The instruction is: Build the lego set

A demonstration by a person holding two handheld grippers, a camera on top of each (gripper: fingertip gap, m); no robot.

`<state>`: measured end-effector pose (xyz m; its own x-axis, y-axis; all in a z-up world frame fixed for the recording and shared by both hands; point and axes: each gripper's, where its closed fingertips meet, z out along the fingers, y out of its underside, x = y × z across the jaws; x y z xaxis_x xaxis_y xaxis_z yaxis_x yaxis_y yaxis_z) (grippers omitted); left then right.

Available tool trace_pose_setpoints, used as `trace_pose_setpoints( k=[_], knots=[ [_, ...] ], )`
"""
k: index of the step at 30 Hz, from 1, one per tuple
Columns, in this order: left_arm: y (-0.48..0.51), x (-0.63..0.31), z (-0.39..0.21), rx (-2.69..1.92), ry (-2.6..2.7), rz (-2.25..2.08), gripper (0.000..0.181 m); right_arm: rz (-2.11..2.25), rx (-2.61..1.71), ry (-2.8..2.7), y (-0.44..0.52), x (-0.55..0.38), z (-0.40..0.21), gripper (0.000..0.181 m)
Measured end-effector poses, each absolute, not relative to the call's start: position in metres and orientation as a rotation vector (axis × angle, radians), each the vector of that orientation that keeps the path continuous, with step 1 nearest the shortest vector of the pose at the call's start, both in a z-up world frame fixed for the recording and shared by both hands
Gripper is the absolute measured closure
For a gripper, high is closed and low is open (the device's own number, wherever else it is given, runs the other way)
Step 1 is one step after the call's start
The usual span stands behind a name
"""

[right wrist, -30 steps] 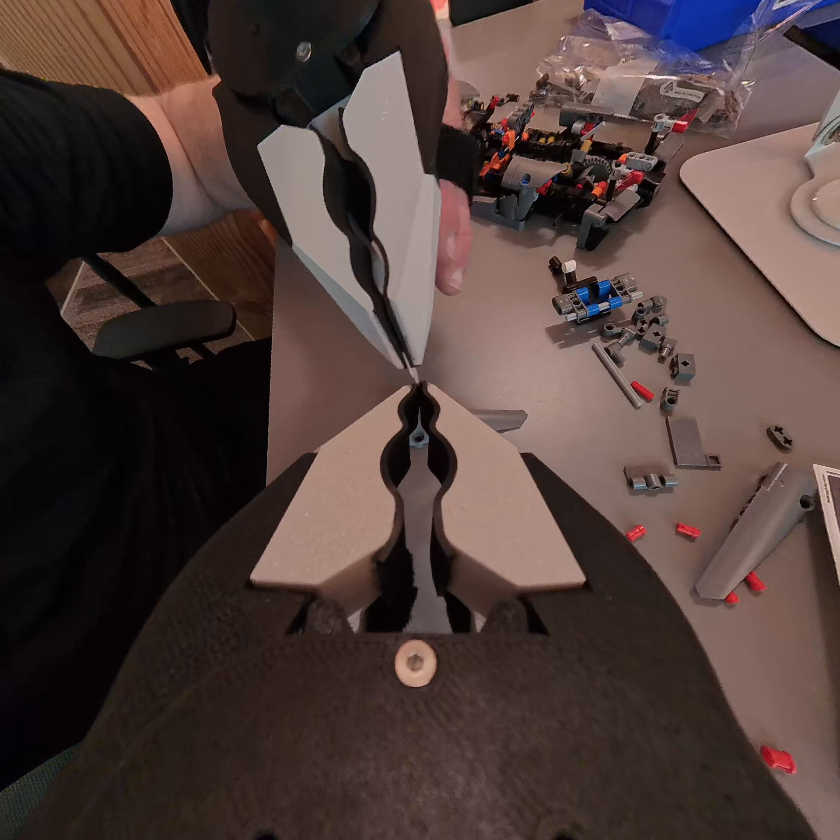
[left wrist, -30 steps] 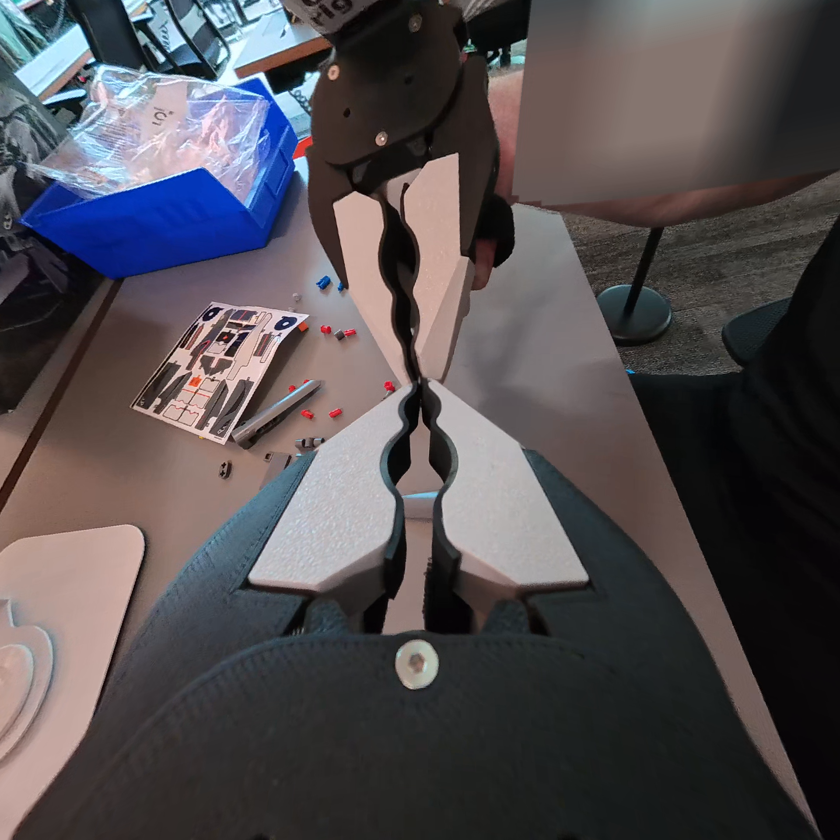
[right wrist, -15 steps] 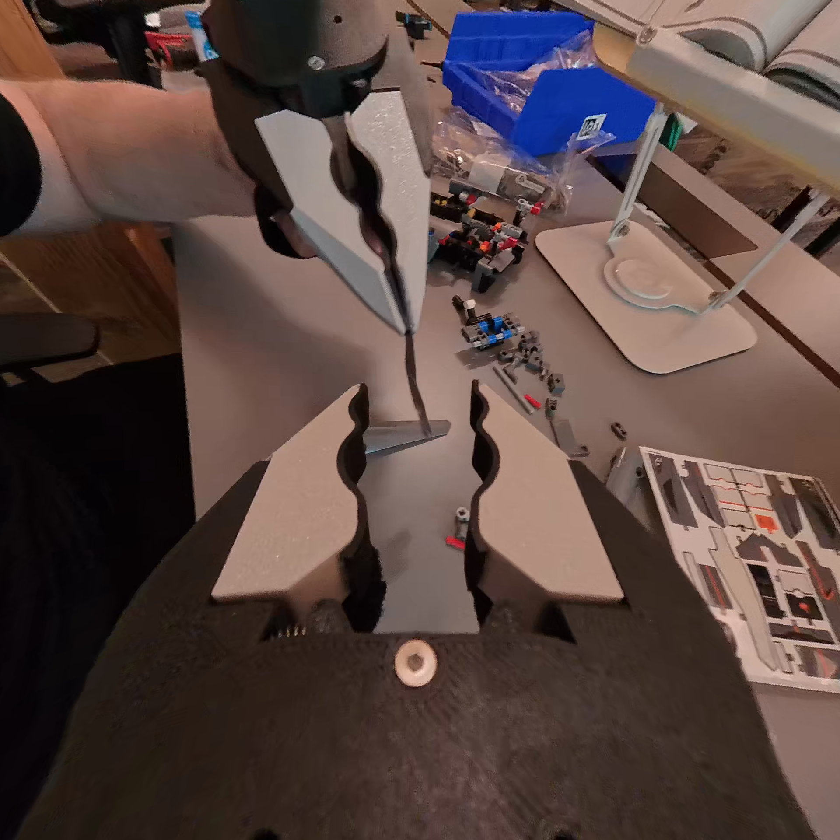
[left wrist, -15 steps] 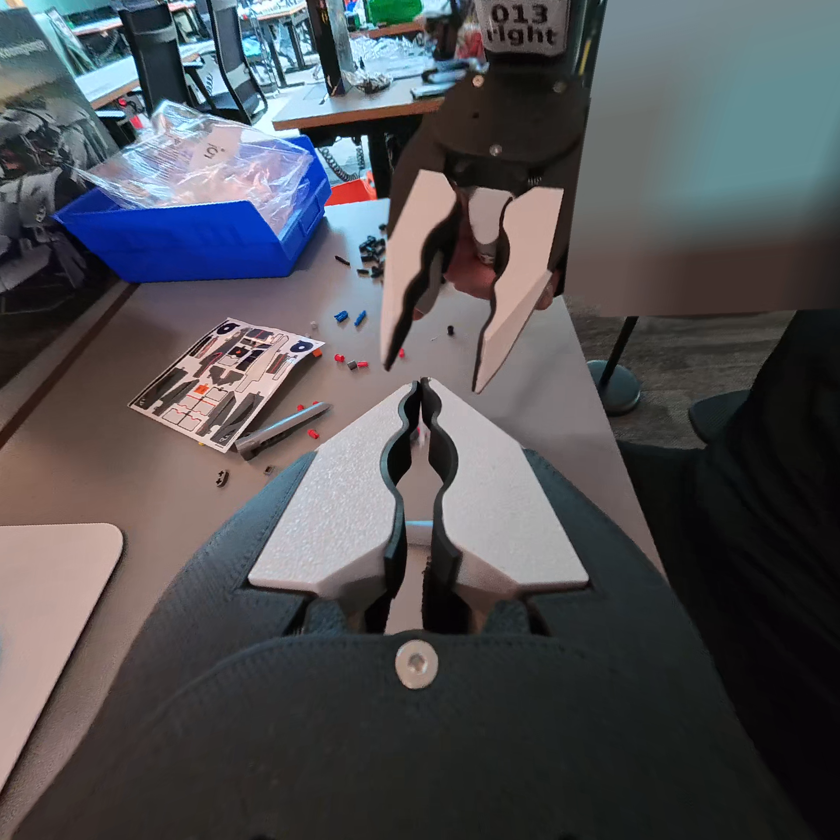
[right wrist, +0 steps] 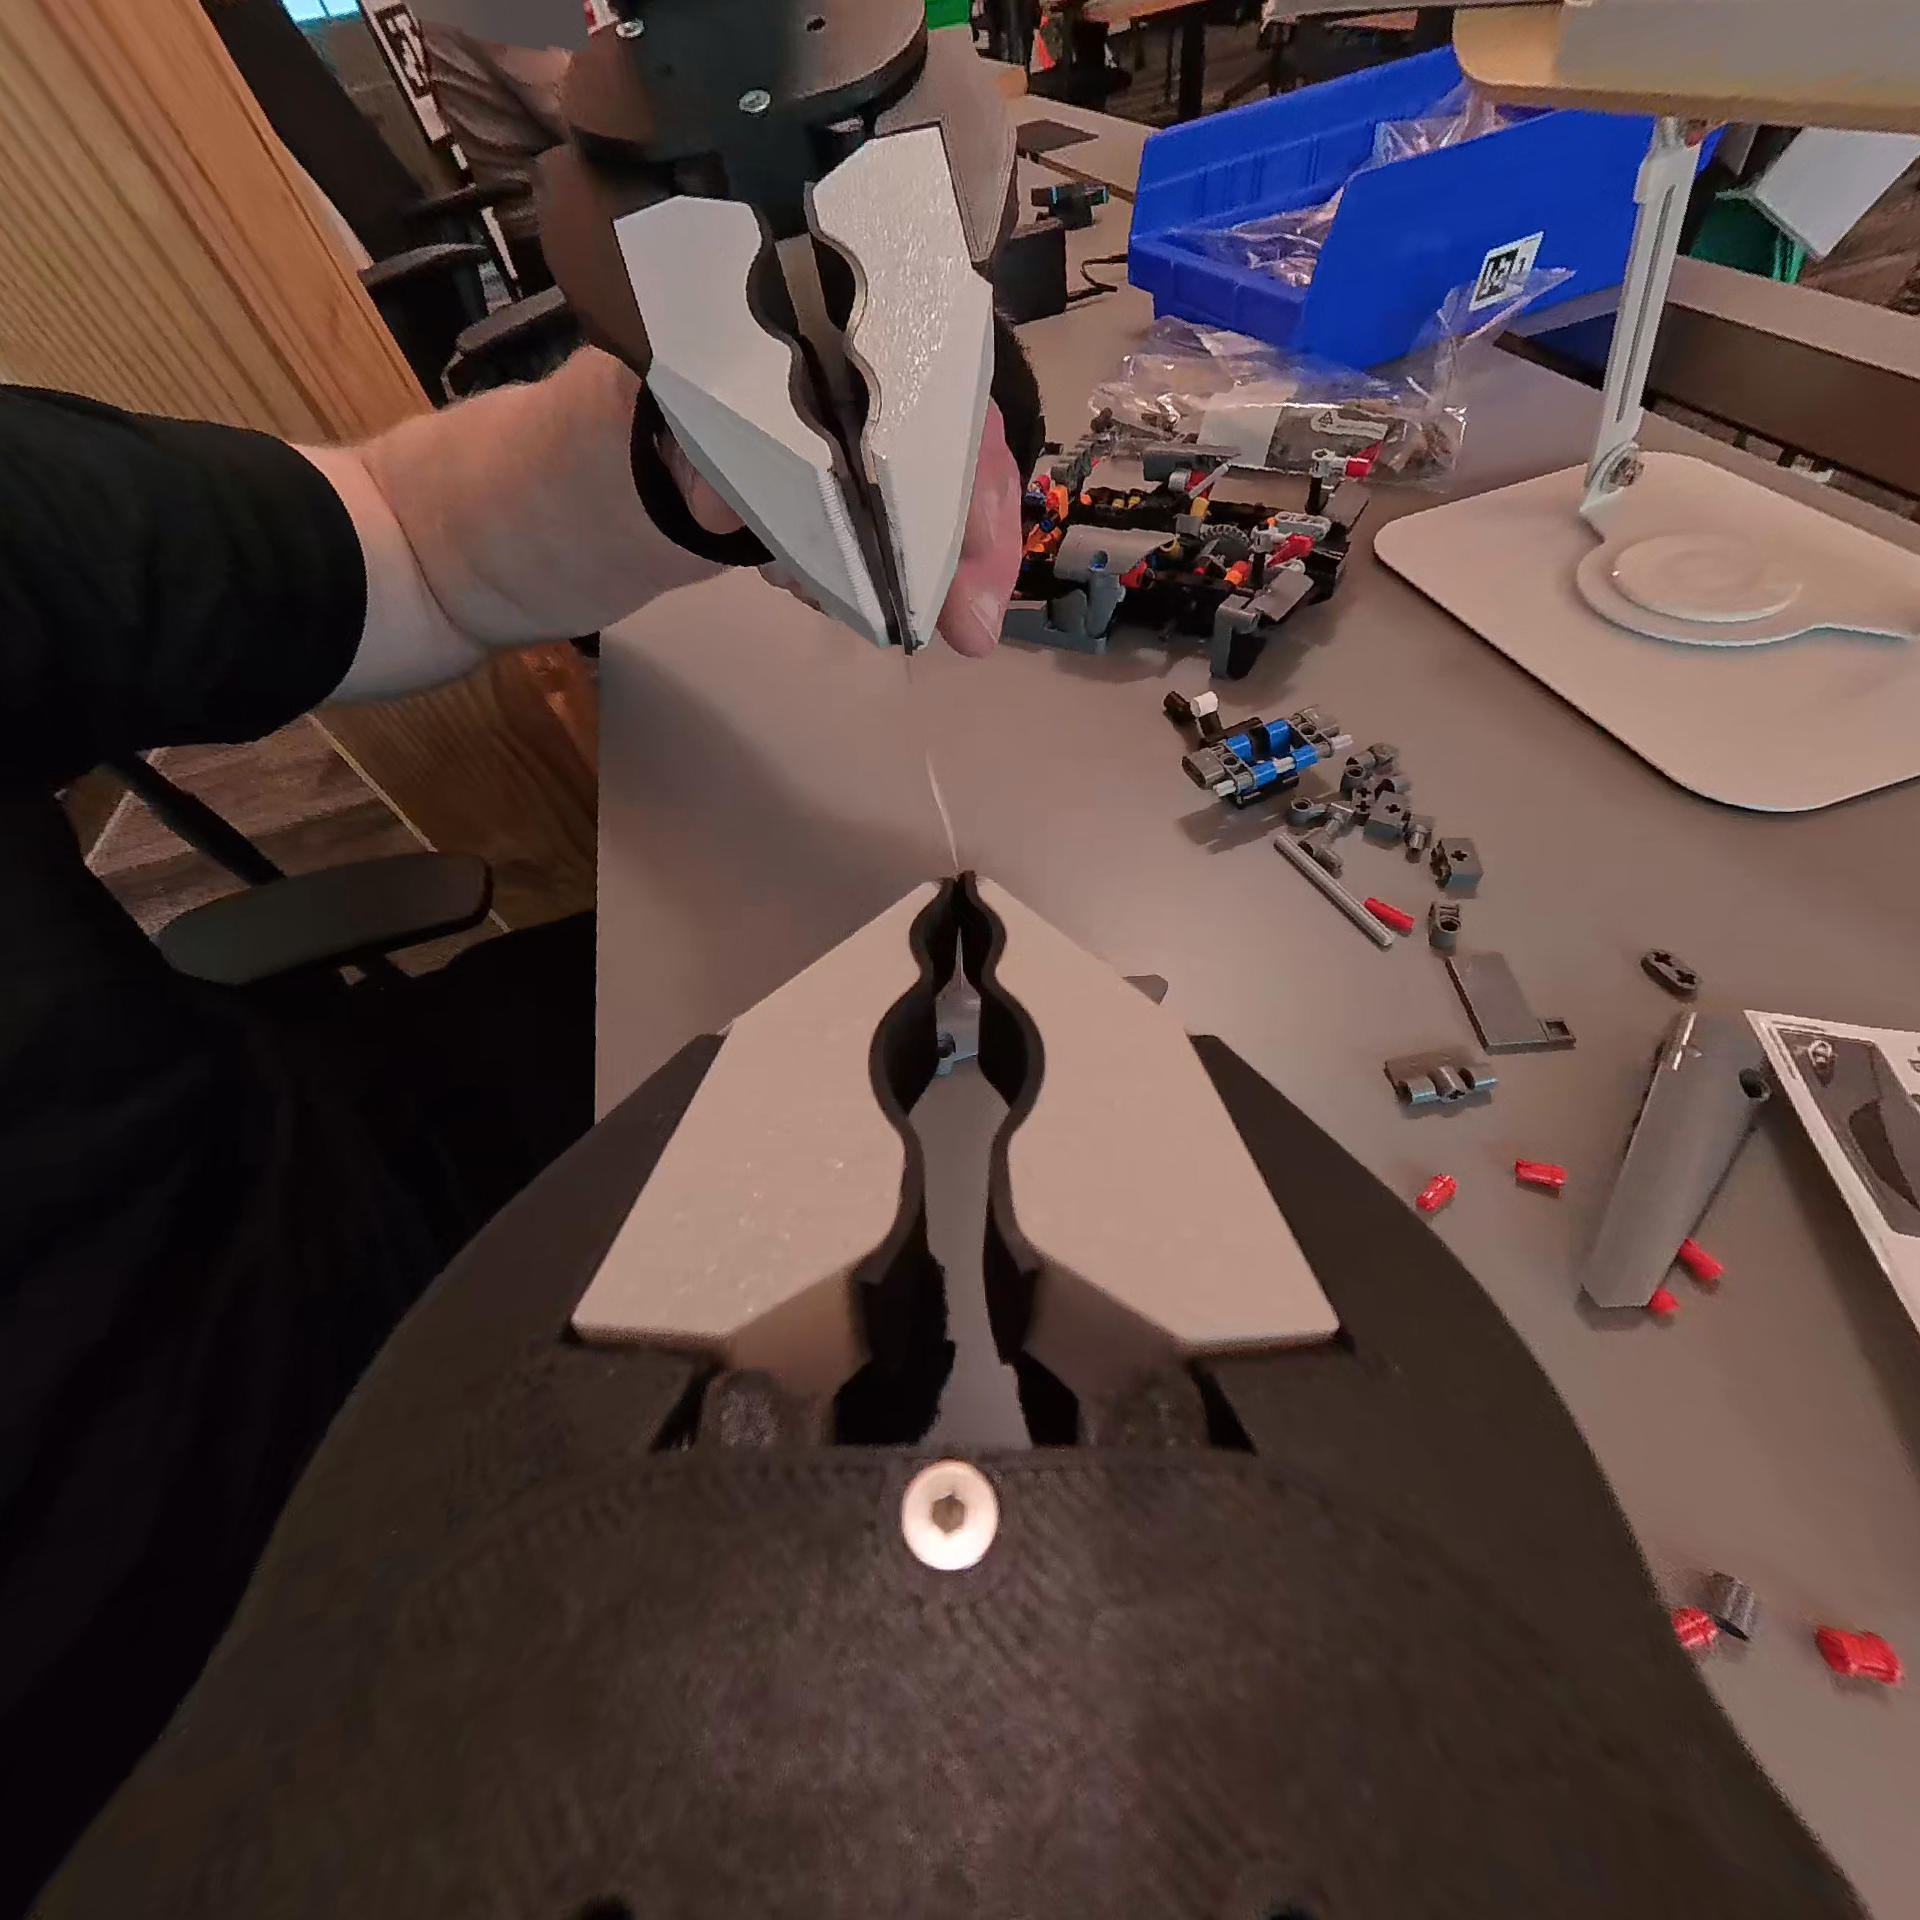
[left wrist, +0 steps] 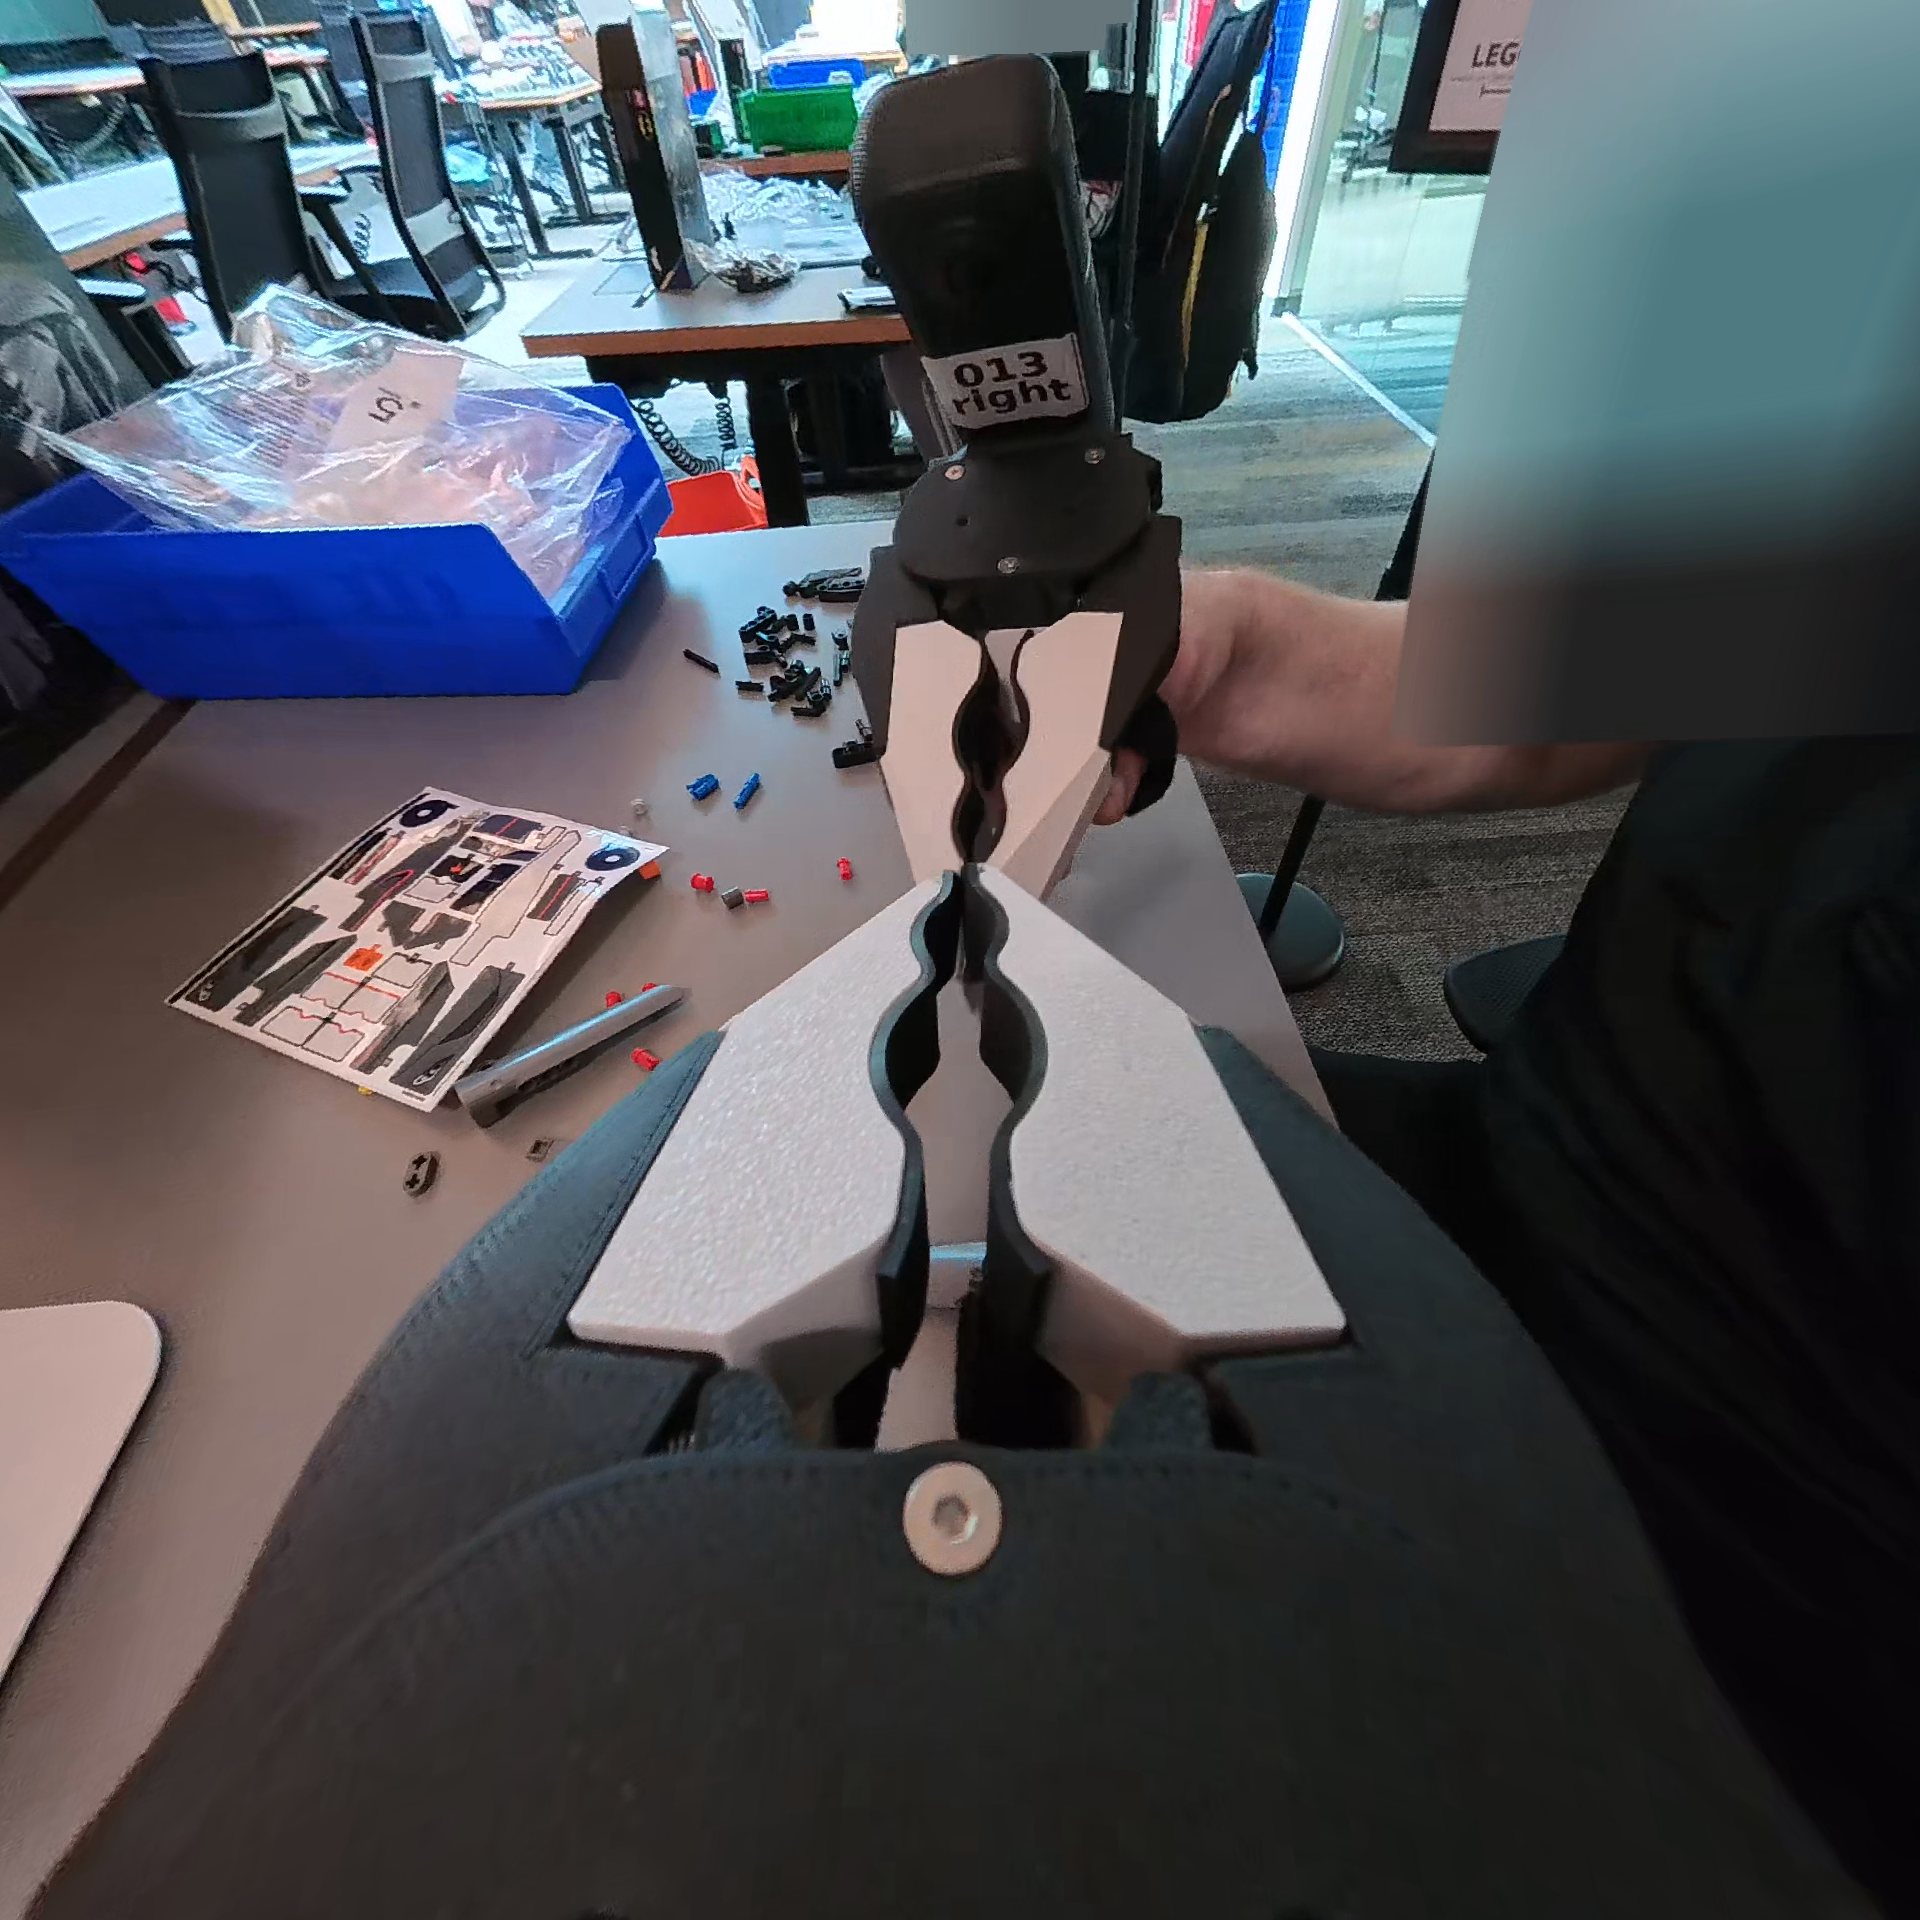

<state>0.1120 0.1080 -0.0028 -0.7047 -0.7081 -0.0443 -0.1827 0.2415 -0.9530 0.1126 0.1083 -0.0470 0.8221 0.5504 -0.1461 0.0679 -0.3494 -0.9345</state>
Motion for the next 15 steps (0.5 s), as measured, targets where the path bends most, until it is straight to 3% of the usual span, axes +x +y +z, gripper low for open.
trace_pose_setpoints(
  k=[3,5,7,15],
  knots=[
    [0.118,0.119,-0.007,-0.82,2.022,-1.37,0.179,0.543,-1.865,-0.458,0.105,0.114,-0.043,0.181],
    [0.119,0.118,-0.014,-0.799,2.063,-1.299,0.164,0.531,-1.863,-0.453,0.103,0.115,-0.04,0.181],
    [0.125,0.122,-0.017,-0.775,2.052,-1.183,0.129,0.533,-1.878,-0.459,0.099,0.116,-0.039,0.181],
    [0.147,0.11,-0.054,-0.758,2.23,-0.862,0.108,0.559,-1.885,-0.406,0.087,0.125,-0.043,0.181]
  ],
)
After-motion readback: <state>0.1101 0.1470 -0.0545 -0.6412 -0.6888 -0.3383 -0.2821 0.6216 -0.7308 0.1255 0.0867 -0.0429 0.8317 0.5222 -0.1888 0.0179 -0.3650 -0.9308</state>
